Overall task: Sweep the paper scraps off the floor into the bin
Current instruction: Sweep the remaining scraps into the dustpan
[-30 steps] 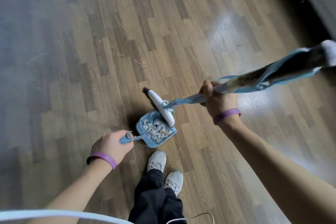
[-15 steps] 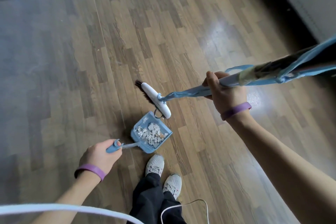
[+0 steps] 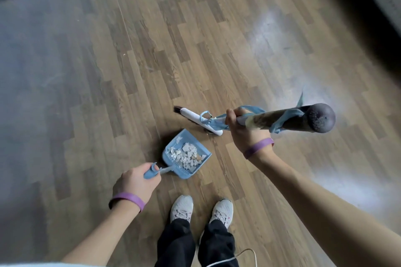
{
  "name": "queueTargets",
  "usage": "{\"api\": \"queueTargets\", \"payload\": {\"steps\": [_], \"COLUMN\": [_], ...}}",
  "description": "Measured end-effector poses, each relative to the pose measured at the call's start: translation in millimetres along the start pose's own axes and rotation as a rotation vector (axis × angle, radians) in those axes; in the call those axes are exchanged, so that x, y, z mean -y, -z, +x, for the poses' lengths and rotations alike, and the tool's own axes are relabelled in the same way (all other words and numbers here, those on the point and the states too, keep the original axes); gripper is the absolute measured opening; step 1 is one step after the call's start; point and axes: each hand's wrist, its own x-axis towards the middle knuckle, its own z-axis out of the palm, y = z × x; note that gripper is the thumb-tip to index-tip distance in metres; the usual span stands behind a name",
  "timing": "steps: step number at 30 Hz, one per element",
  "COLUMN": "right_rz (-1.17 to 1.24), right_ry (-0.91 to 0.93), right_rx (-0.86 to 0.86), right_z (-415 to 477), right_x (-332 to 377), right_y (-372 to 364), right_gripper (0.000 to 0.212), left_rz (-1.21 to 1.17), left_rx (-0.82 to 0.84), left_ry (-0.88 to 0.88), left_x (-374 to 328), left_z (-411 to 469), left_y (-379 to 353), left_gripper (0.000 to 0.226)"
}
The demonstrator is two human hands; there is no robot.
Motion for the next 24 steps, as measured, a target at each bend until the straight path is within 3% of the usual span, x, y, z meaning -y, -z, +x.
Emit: {"api": "queueTargets", "payload": {"steps": [2,6,11,20,24], "right_rz": [0.002,0.401,0.551,0.182,0.050], "right_ry": [0.080,0.006,0.026,0.240,0.251], "right_rx": [-0.095,-0.148,-0.248,-0.241,-0.189], "right_z": [-1.2,4.7,-11.3,-41.5,-21.5], "right_x": [9.3,24.3,37.4,62.1,63.2], "right_y": [4.9,22.0,43.0,28.9,0.7], "right_gripper": [0.059,0.032,0.032,0.035,0.035], "left_rz": [-0.009,-0.030,-0.029,-0.030,0.013], "left_rx": [0.004,0.015,-0.005,-0.006,-0.004], "left_ry": [-0.006,-0.026,-0.054,-0.056,-0.051], "left_x": [5.4,9.7,12.9,16.9,26.4], "left_z": [4.0,11.2,11.7,-2.2,8.9], "left_y": [3.7,11.7,13.0,42.1,39.5], "left_gripper": [0.014,0.015,0.016,0.018,0.020]}}
